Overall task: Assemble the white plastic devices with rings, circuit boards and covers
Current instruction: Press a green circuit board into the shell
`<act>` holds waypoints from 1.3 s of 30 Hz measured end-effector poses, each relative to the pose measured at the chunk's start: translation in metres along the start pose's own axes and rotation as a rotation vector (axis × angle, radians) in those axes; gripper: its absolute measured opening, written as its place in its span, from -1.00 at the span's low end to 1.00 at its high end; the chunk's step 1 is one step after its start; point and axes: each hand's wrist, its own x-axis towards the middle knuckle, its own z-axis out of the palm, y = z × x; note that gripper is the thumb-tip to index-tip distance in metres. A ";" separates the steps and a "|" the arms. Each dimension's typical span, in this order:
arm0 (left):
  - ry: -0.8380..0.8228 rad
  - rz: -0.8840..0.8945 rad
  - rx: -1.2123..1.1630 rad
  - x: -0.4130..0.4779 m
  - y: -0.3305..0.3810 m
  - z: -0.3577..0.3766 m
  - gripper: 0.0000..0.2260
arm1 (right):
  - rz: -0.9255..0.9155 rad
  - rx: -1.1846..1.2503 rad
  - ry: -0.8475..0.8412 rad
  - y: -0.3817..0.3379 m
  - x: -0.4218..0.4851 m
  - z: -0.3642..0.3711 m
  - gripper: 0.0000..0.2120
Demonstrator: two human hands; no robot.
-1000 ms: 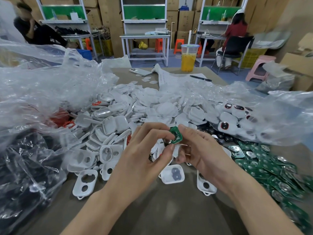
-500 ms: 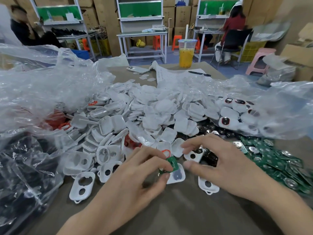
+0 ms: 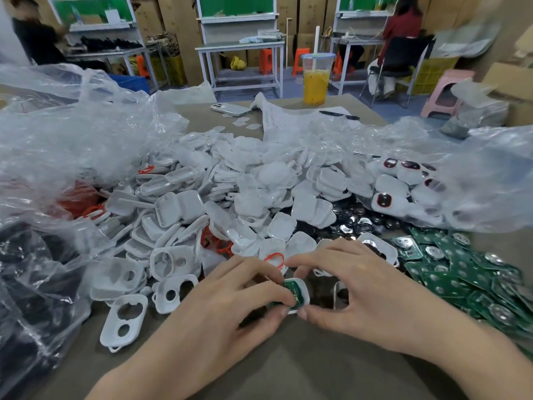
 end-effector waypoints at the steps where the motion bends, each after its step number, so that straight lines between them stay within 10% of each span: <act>1: -0.003 -0.003 0.001 0.000 0.000 0.000 -0.83 | 0.001 0.000 -0.003 0.000 0.000 0.000 -0.50; 39: -0.013 -0.049 -0.114 0.003 -0.006 0.011 -0.83 | -0.055 0.014 0.021 0.002 0.000 0.002 -0.81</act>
